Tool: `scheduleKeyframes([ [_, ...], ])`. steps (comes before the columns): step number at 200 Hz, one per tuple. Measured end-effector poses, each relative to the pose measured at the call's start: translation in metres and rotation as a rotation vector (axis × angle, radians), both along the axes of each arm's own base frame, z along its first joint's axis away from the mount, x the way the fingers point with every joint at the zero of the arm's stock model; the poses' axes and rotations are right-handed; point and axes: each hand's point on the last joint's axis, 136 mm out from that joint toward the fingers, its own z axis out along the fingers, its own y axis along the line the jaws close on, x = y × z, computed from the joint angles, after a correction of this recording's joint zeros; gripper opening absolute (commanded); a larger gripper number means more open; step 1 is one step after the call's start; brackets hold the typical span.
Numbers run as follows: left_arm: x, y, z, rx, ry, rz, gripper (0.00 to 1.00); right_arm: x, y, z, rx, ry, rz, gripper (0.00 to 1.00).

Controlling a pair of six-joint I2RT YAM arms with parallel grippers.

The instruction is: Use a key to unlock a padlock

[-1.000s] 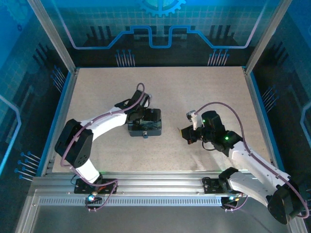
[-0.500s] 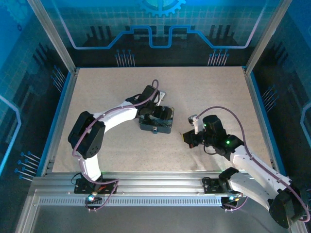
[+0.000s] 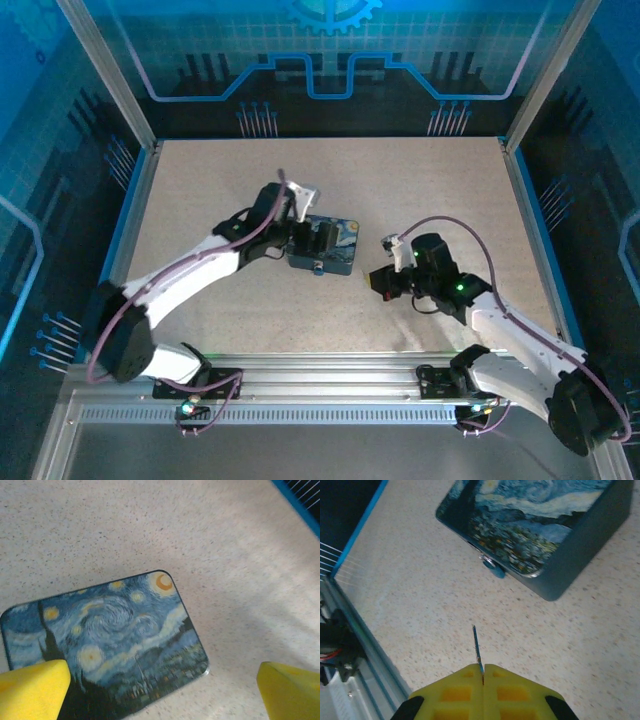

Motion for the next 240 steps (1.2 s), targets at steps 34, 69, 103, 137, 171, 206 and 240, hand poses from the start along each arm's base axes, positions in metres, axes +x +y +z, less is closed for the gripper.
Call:
scheduleKeyframes([
  [34,-0.042,0.023,-0.03,-0.075,0.071,0.049,0.93,0.015,0.018,-0.003,0.089,0.044,0.016,0.0],
  [69,-0.08,0.042,-0.085,-0.11,0.203,0.098,0.93,0.041,0.031,-0.006,0.152,0.081,0.004,0.0],
  [103,-0.089,0.045,-0.105,-0.149,0.237,0.125,0.93,0.076,0.042,-0.003,0.204,0.077,-0.019,0.0],
  [137,-0.081,0.039,-0.103,-0.191,0.227,0.131,0.93,0.103,0.048,-0.007,0.215,0.082,-0.042,0.0],
  [171,-0.077,0.035,-0.109,-0.216,0.23,0.14,0.93,0.123,0.048,-0.015,0.205,0.093,-0.065,0.0],
  [206,-0.074,0.032,-0.117,-0.225,0.247,0.151,0.92,0.128,0.048,-0.029,0.186,0.124,-0.074,0.0],
  [240,-0.071,0.03,-0.12,-0.23,0.244,0.153,0.87,0.128,0.049,-0.038,0.18,0.142,-0.074,0.0],
])
